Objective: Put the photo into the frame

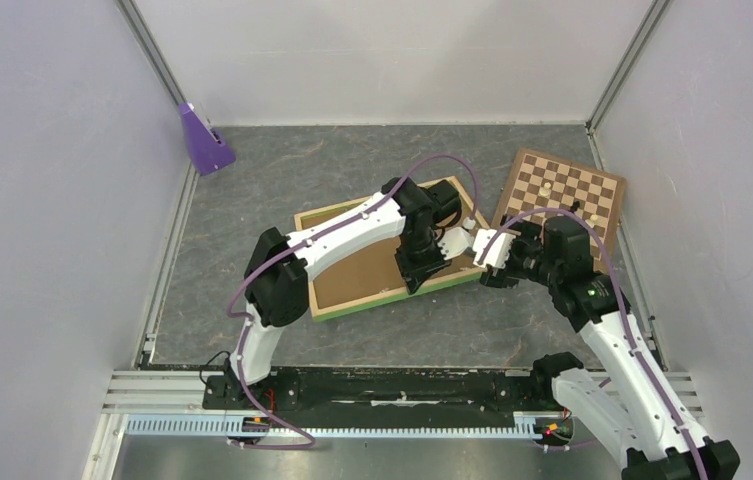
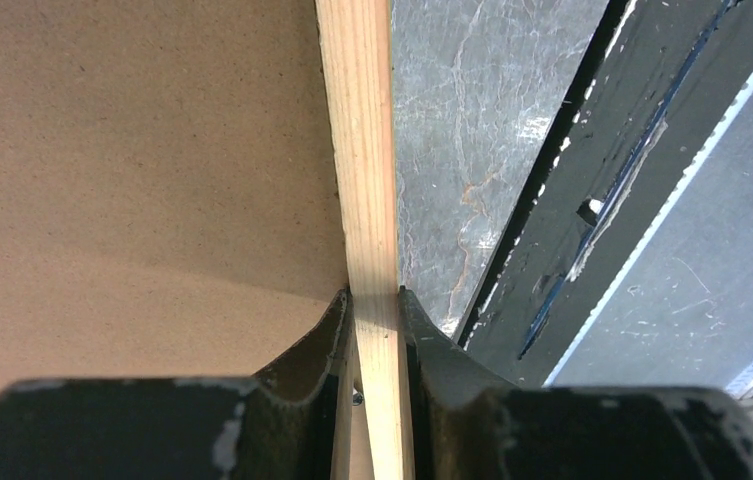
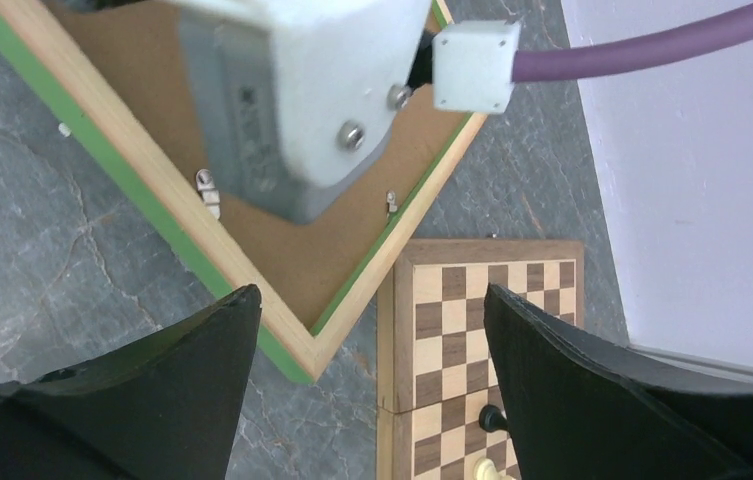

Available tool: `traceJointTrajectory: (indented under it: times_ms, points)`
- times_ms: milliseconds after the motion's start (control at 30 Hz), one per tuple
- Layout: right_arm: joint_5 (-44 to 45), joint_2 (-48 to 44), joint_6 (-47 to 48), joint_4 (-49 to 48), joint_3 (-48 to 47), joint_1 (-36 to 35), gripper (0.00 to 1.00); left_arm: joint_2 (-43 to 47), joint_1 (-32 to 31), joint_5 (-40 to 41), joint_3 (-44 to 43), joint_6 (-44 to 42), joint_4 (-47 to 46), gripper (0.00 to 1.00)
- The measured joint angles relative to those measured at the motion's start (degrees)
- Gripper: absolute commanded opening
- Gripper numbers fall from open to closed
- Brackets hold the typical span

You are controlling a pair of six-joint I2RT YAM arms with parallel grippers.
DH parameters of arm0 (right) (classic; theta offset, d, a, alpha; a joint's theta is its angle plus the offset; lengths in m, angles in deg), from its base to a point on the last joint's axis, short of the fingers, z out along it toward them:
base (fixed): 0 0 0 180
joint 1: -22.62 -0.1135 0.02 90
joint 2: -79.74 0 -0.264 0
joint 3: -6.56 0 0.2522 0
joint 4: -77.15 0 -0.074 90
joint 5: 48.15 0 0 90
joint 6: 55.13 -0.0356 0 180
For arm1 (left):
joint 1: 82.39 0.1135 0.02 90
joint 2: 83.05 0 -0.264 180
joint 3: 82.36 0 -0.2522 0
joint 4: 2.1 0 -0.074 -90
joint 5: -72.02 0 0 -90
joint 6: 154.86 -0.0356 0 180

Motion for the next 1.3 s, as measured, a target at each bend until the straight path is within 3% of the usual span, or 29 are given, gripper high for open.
traceJointTrajectory:
  times_ms: [233, 633, 1100, 1300]
  points:
    - [0.3, -4.0, 1.0, 3.2, 0.4, -1.0, 0.82, -0.2, 1.2, -1.7, -0.7, -1.5, 1.1, 0.02]
    - [3.5, -7.2, 2.3, 2.3, 11.7, -3.1, 0.82, -2.0, 1.4, -2.2, -2.5, -2.1, 2.4, 0.02]
    - [11.0, -7.4, 4.5, -11.6, 19.1, -8.4, 0.81, -2.7, 1.7, -3.3, -3.1, -2.7, 3.7, 0.02]
    - [15.2, -7.6, 4.5, -20.3, 25.4, -12.4, 0.72, -2.8, 1.7, -3.9, -4.0, -2.8, 4.6, 0.02]
